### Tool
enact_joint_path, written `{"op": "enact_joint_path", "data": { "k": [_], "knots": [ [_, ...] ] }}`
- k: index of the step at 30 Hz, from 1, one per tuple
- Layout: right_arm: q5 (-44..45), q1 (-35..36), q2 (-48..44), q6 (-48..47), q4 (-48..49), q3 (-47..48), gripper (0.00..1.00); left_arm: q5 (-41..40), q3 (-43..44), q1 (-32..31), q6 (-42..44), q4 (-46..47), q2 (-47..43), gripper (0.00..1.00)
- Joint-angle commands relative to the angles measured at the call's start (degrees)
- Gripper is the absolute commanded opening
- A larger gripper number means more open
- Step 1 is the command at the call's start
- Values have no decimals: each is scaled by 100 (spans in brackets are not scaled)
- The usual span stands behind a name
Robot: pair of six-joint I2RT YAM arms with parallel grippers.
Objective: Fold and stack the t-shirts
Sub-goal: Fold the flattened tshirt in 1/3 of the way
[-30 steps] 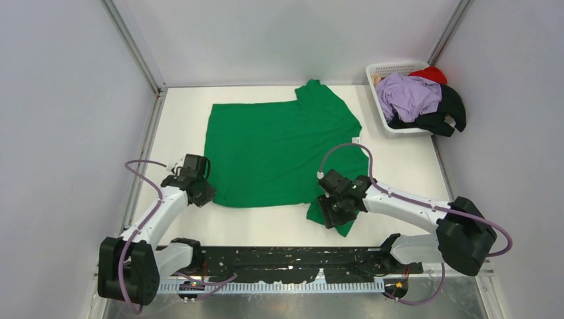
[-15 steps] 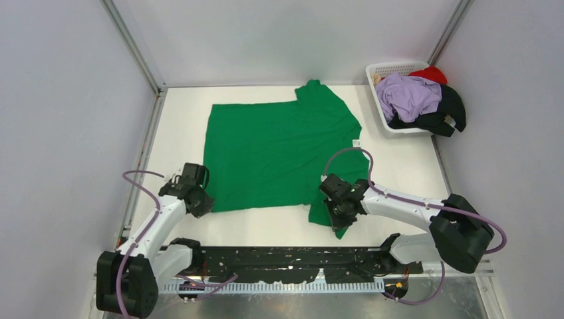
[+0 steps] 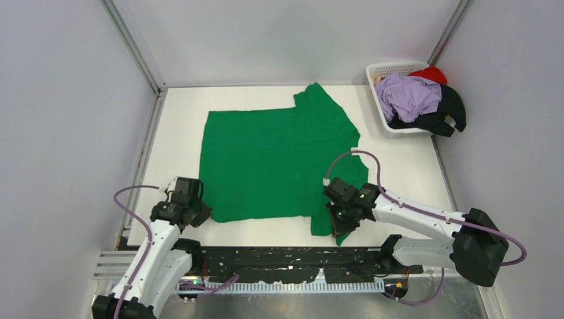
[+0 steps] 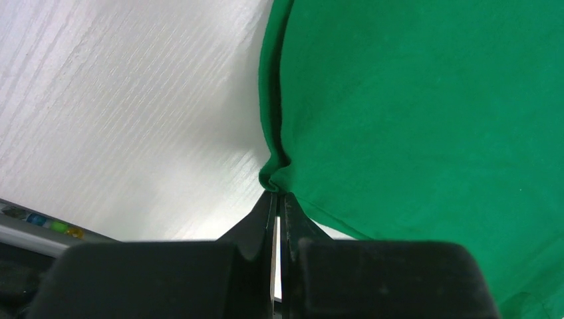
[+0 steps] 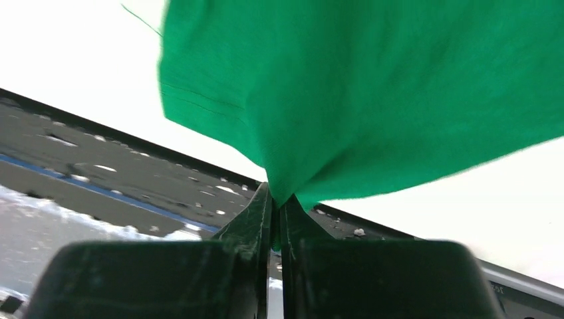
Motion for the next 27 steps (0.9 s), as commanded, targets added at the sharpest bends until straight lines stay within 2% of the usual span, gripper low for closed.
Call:
{"op": "enact_joint_path", "data": {
  "k": [1,5,10,18,27],
  "knots": [
    [348,-290,98,-206,-25,914,5,32,556,12,238,380,318,0],
    [855,-615,176,-447,45,1519,5,-57,1220,18,503,527,847,0],
    [910,-1275,327,-869,159,1962,5,-142,1893,20,549,690,1647,0],
    [750,-1861,916,-1683,116,2987,5,-254,2747,145,566,779,2498,0],
    [788,-2377,1724,-2329,-146,3864,5,-175,3134,441,677,1096,3068,0]
  ]
}}
